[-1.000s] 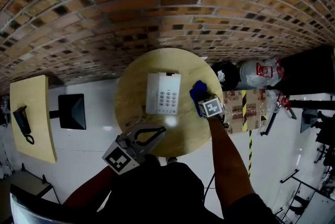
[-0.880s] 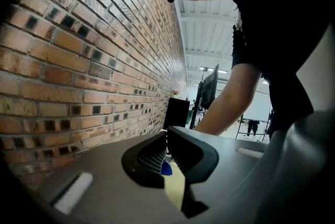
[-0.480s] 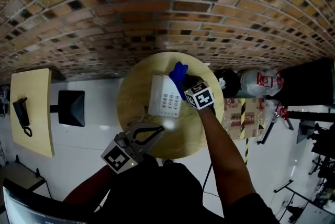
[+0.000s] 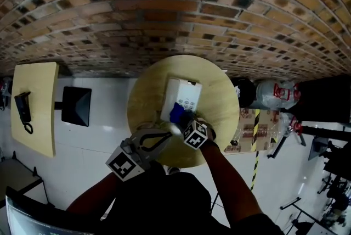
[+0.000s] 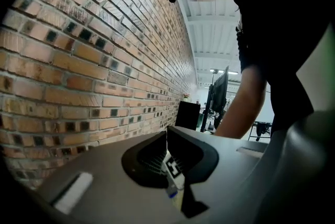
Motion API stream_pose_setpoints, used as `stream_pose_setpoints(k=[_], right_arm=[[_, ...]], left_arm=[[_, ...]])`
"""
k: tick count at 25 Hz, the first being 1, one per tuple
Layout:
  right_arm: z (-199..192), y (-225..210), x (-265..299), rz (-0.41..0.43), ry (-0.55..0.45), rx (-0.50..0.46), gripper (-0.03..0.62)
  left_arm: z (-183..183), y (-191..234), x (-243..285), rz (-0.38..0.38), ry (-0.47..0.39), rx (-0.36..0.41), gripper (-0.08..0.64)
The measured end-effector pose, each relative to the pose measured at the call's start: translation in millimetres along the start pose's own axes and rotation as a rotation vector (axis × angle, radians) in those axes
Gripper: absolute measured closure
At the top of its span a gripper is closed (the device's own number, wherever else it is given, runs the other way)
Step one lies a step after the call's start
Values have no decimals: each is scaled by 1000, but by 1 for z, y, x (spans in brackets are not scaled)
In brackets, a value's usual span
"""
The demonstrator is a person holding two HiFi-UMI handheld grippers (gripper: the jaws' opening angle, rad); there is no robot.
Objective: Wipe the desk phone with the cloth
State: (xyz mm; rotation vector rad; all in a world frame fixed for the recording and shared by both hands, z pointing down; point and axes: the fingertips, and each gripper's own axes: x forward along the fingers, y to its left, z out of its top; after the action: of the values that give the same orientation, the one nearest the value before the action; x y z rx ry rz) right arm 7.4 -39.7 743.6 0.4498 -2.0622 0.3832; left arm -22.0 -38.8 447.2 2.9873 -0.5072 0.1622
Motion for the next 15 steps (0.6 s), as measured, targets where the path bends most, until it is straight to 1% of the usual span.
stream_pose_setpoints(k=[1, 2, 4, 5, 8, 9, 10, 11, 12, 14, 15], right_arm=[[-9, 19, 2, 24, 7, -7, 508], [-15, 31, 2, 38, 4, -1, 508], [-13, 32, -8, 33, -39, 43, 508], [-4, 20, -16, 14, -79, 78, 508], [39, -45, -41, -70, -220, 188, 508], [55, -69, -47, -96, -249, 204, 508], [71, -93, -50, -117, -263, 205, 508], [86, -114, -50, -132, -264, 196, 508], [99, -131, -46, -140, -257, 183, 508], [123, -149, -35, -134, -233, 150, 508], [132, -149, -28, -121, -214, 130, 508]], left_arm=[[0, 1, 0, 1, 1, 0, 563], [-1, 1, 1, 11, 2, -31, 563], [-4, 2, 1, 41, 7, -130, 563], [-4, 2, 1, 45, 7, -141, 563], [4, 0, 1, 30, -7, -65, 565], [3, 1, -2, 43, -1, -91, 563], [1, 1, -4, 63, 5, -133, 563], [1, 3, -7, 77, 5, -155, 565], [1, 4, -10, 84, 3, -153, 563], [0, 6, -16, 78, 8, -99, 563], [0, 7, -19, 75, 10, -71, 563]])
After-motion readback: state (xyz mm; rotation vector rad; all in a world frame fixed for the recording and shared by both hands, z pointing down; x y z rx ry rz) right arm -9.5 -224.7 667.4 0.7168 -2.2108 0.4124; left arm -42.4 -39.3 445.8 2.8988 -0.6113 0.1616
